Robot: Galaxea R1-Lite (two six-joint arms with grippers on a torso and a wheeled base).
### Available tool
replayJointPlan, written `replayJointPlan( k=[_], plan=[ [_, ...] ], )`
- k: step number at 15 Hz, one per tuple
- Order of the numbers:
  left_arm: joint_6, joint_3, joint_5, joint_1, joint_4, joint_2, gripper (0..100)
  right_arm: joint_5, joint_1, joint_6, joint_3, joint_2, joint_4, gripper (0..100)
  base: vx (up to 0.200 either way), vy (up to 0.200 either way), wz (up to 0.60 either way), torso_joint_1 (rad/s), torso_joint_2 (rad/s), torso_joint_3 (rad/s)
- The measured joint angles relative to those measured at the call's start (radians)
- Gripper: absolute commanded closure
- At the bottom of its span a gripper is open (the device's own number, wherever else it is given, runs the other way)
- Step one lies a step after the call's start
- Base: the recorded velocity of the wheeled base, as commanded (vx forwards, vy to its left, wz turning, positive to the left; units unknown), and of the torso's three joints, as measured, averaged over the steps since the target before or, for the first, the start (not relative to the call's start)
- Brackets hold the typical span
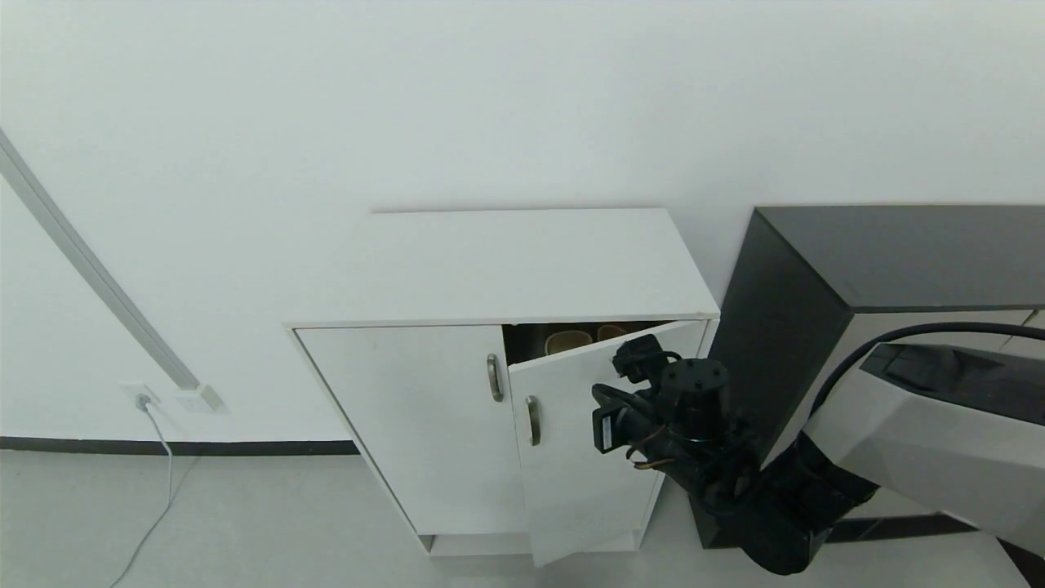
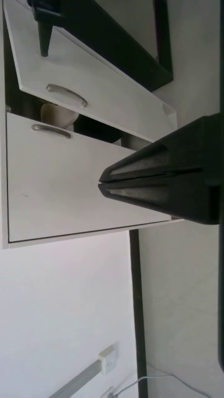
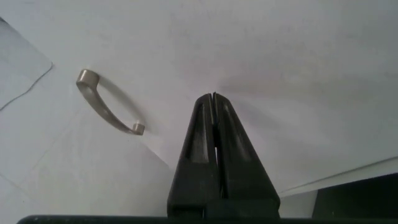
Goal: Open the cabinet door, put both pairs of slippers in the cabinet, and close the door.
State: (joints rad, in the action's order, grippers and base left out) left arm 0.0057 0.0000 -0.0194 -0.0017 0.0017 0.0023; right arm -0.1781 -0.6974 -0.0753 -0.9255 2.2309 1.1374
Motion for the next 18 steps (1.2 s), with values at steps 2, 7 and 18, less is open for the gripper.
replayJointPlan(
  k=[2, 7, 18],
  plan=[
    [0.000, 0.000, 0.000, 0.000, 0.000, 0.000, 100, 0.000, 0.003, 0.002, -0.036, 0.010, -0.020, 100, 0.000, 0.000, 0.00, 0.000, 0.00, 0.000],
    [0.000, 0.000, 0.000, 0.000, 0.000, 0.000, 100, 0.000, 0.009, 0.005, -0.109, 0.027, -0.082, 100, 0.000, 0.000, 0.00, 0.000, 0.00, 0.000],
    [0.000, 0.000, 0.000, 0.000, 0.000, 0.000, 100, 0.000, 0.046, 0.014, -0.214, 0.067, -0.110, 100, 0.000, 0.000, 0.00, 0.000, 0.00, 0.000]
  ],
)
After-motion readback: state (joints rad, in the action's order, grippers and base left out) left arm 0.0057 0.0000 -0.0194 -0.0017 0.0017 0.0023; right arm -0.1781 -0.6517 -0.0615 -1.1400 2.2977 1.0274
